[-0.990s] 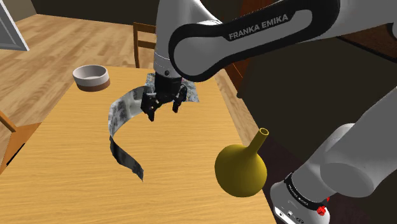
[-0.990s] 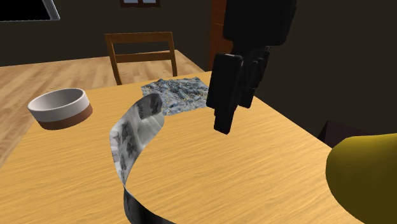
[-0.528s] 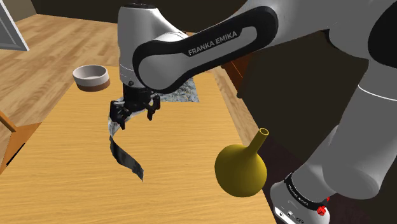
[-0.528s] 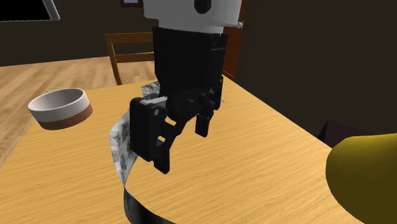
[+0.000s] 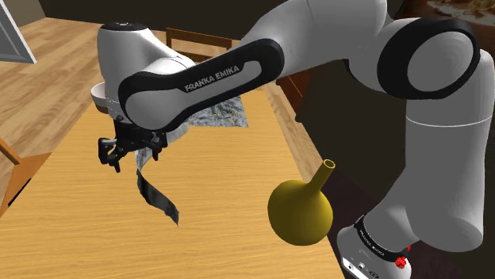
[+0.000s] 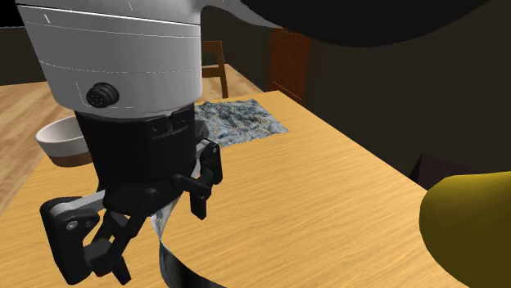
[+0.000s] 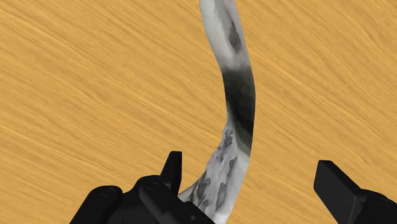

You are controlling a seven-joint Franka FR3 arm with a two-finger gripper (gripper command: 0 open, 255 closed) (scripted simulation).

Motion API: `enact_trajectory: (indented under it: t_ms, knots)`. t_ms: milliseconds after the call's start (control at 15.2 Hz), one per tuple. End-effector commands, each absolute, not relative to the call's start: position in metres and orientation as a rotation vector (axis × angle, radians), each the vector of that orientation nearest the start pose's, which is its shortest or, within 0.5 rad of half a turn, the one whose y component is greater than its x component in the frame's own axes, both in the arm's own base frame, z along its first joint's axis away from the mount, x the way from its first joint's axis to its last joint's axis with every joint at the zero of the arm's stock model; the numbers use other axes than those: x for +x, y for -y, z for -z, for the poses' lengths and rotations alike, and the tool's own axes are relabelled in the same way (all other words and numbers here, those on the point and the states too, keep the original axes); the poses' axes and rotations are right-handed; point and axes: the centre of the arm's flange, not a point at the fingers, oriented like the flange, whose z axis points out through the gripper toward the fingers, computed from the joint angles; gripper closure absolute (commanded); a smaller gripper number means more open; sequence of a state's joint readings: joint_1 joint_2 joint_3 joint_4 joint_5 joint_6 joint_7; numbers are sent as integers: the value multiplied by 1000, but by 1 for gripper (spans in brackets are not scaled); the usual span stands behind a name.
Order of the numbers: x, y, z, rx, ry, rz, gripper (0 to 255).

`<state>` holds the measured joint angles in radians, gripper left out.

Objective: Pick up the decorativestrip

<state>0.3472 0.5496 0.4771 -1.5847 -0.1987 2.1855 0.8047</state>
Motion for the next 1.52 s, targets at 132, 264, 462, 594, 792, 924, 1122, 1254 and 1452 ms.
enact_trajectory:
  t_ms: [132,264,462,594,792,924,1122,1254,1452]
  knots:
    - [514,-475,-335,-3007,75,45,0]
    - [514,-475,-325,-3007,75,45,0]
    - [514,-475,-316,-3007,75,45,0]
    - [514,-475,-317,-3007,75,45,255]
    - [514,-475,-317,-3007,75,45,255]
    - [514,-476,-317,-3007,75,45,255]
    - [514,-475,-316,-3007,75,45,255]
    - [514,-475,-327,-3007,75,44,255]
    - [514,-475,-343,-3007,75,45,255]
